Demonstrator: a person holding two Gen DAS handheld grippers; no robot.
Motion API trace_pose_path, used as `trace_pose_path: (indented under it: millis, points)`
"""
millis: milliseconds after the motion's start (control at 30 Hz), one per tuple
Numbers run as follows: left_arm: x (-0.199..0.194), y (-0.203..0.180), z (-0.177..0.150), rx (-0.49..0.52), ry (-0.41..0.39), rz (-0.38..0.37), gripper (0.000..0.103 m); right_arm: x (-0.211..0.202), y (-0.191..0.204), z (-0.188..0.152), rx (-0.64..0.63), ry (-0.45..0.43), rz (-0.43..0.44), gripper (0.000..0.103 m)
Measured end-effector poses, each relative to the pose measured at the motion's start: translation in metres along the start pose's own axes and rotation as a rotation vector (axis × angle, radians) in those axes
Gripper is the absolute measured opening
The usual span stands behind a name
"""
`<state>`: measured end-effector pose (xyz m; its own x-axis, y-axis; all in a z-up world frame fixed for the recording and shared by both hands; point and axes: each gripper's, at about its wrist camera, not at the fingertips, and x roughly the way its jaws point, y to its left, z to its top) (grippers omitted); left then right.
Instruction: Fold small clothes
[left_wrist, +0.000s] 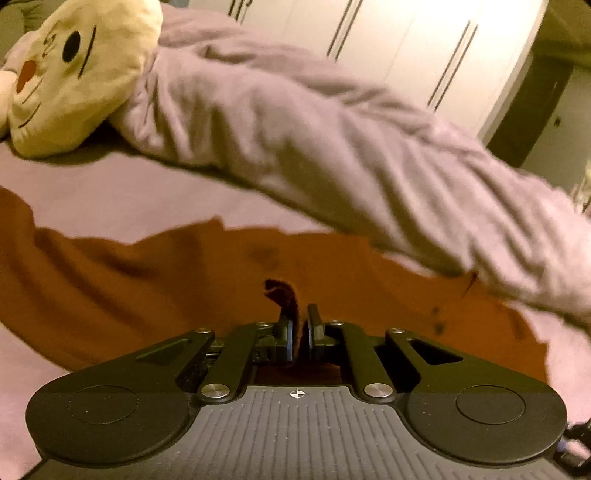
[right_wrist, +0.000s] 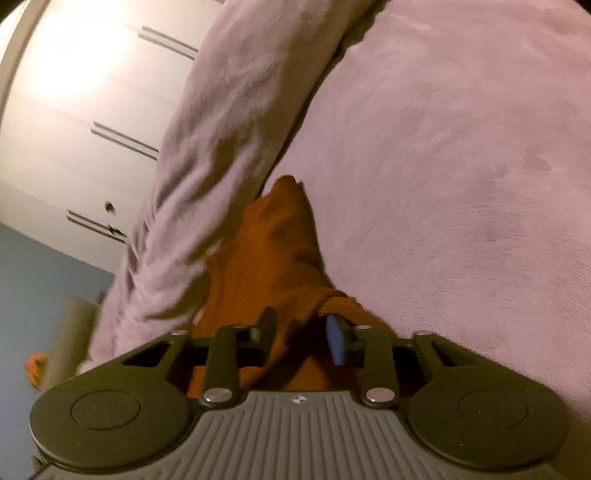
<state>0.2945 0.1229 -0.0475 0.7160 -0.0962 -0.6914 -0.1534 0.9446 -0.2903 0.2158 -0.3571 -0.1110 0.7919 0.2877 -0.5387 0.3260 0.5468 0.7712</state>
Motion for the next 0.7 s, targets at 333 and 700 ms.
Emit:
trace_pose_path:
  millis: [333, 700]
  points:
    - [0.018, 0.005, -0.024, 0.075, 0.051, 0.063, 0.010, 0.005, 0.026, -0.009, -0.251, -0.022, -0.157, 0.010]
    - [0.018, 0.015, -0.026, 0.068, 0.063, 0.119, 0.015, 0.012, 0.042, -0.022, -0.451, -0.031, -0.257, 0.008]
